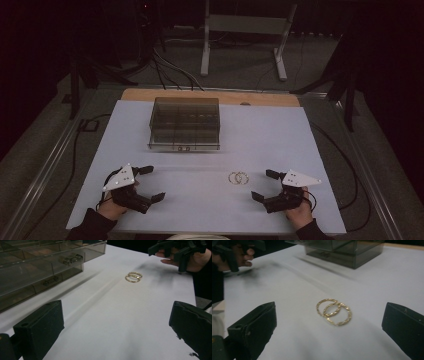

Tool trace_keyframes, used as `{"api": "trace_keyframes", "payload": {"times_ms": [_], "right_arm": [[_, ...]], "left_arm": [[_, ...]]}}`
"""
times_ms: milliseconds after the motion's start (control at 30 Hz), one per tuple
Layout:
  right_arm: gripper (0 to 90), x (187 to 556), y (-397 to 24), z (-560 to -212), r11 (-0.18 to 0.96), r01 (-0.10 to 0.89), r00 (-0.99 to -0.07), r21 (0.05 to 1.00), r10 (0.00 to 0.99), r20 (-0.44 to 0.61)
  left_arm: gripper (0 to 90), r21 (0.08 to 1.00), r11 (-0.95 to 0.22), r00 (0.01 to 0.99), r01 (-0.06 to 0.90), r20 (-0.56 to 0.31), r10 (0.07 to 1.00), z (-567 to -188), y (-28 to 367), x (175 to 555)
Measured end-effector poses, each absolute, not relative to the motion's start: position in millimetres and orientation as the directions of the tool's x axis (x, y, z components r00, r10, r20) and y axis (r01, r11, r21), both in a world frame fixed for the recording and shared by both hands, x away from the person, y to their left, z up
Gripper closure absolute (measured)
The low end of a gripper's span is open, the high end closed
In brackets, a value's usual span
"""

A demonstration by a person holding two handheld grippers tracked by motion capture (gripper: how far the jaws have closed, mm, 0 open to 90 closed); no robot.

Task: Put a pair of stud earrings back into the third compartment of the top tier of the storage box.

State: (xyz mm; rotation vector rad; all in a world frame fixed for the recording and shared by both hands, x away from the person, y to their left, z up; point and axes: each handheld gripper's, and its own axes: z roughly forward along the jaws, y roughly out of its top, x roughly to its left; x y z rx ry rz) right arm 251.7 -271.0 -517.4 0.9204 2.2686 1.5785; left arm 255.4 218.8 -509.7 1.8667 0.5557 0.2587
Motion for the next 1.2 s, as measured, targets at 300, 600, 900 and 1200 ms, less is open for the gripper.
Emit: {"api": "trace_keyframes", "payload": {"times_ms": [300, 600, 900, 1200], "right_arm": [[0.0, 251, -271, -513, 0.228, 0.361, -0.783, 0.904, 0.600, 0.161], [0.0, 248, -264, -507, 0.234, 0.361, -0.811, 0.903, 0.557, 0.180], [0.0, 245, -259, -485, 0.198, 0.306, -0.808, 0.931, 0.572, 0.143], [0.0, 253, -262, -468, 0.148, 0.307, -0.775, 0.940, 0.612, 0.156]], "left_arm": [[0.5, 0.932, -0.268, 0.867, 0.246, -0.087, 0.491, -509, 219, 255], [0.5, 0.931, -0.268, 0.866, 0.249, -0.090, 0.492, -509, 218, 254], [0.5, 0.934, -0.255, 0.868, 0.250, -0.100, 0.486, -508, 219, 255], [0.5, 0.933, -0.258, 0.868, 0.253, -0.101, 0.485, -509, 218, 255]]}}
